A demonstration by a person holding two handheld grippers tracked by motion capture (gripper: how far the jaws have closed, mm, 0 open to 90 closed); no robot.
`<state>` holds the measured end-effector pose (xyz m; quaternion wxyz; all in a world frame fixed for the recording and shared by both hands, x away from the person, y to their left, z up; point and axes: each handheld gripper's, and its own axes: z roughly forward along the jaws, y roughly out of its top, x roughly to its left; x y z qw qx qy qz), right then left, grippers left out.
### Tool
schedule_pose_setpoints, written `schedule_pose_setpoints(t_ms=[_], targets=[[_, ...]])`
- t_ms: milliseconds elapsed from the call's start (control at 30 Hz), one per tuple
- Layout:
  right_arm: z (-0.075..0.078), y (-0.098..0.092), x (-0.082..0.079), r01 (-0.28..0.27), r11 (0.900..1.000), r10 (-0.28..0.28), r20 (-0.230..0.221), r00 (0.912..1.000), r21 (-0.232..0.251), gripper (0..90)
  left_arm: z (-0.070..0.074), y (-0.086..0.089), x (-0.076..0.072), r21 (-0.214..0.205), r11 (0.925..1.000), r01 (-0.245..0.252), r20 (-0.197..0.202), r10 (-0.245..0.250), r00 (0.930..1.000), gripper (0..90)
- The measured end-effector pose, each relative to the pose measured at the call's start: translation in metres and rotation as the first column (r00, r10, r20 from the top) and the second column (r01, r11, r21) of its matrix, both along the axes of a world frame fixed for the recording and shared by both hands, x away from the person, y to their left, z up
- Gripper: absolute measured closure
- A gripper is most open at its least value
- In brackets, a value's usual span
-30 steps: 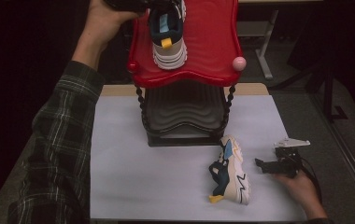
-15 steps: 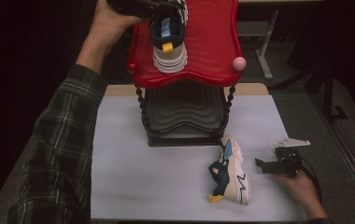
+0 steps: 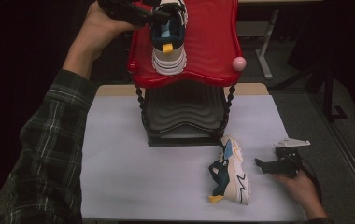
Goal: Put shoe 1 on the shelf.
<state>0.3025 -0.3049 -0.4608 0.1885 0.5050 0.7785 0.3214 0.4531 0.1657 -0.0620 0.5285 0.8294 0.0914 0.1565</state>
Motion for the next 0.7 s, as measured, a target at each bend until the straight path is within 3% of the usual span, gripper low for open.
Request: schedule_pose_setpoints(t_ms=[100,367,600,700], targets=[[0.0,0.0,0.0,0.0,1.0,0.0,0.0,1.0,0.0,4.4,-0.003,0.01,-0.007,-0.004,1.0,0.0,-0.023,0.0,0.9997,28.0],[0.0,0.0,0.0,0.001,1.0,-0.001,0.0,1.0,-0.001,4.4,-0.01,0.043,-0.033,-0.032,0.9994,-0.014,-0.032,0.013,0.9994,24.2],[0.0,0.0,0.0,0.0,1.0,0.0,-0.001,1.0,-0.003,4.4,-0.023,0.065,-0.051,-0.016,0.9988,-0.046,-0.038,0.045,0.9983,20.4],[0.0,0.0,0.0,0.001,1.0,-0.001,-0.001,1.0,-0.002,4.4,-0.035,0.075,-0.063,-0.002,0.9985,-0.055,-0.043,0.055,0.9976,18.7]])
